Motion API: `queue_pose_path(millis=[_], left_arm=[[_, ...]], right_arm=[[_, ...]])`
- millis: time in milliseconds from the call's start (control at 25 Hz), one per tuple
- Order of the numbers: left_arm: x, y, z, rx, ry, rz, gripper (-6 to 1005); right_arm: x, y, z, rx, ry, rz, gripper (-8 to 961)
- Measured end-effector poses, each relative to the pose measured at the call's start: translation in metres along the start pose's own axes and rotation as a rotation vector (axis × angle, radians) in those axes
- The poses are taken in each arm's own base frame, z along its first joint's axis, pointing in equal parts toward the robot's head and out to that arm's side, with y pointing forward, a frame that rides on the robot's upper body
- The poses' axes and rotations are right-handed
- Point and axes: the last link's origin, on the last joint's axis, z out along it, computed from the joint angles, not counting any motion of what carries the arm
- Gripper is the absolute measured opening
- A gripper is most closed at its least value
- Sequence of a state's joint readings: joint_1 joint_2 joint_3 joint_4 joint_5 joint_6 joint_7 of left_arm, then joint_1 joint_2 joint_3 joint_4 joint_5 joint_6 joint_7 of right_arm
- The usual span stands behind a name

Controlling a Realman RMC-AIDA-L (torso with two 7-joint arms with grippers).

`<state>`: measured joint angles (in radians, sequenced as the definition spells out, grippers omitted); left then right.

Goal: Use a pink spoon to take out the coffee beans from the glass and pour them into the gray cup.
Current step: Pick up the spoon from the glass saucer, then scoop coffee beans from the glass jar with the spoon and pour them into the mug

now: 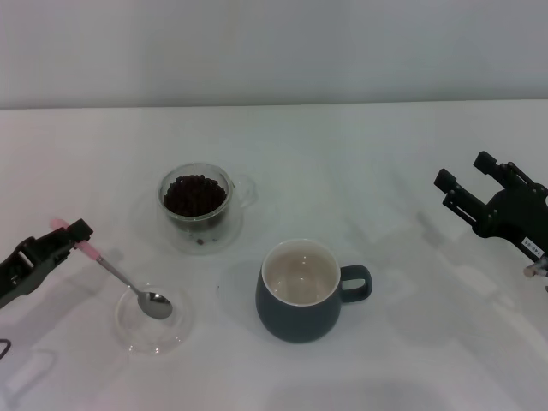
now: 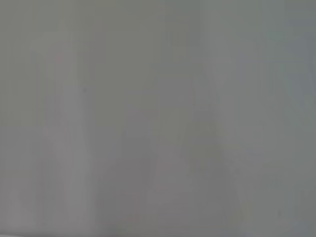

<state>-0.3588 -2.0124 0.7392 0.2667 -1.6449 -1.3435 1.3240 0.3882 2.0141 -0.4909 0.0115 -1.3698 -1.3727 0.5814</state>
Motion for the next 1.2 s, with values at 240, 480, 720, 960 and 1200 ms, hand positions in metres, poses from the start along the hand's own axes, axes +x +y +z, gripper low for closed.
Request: queue_pose_path(millis=[240, 480, 720, 960, 1200], left_arm=[[0.011, 0.022, 0.001, -0.143, 0.062, 0.057, 127], [0.049, 0.053, 0.022, -0.248, 0.188, 0.303, 127], [0.065, 0.051, 0.061, -0.114, 0.198, 0.463, 126], [0.044, 0.048, 0.099, -0.028, 0.123, 0.577, 127], [0.032, 0.05, 0.116, -0.019, 0.085, 0.639, 128]], right_arm=[[0.0, 0.0, -0.001, 0.002, 0.001, -0.02, 785], [0.0, -0.001, -0.001, 0.002, 0.0, -0.028, 786], [0.002, 0.001, -0.003, 0.006, 0.006, -0.034, 786], [0.005, 0.001, -0.005, 0.027, 0.004, -0.023, 786], [0.006, 0.0, -0.005, 0.034, 0.01, -0.031, 786]])
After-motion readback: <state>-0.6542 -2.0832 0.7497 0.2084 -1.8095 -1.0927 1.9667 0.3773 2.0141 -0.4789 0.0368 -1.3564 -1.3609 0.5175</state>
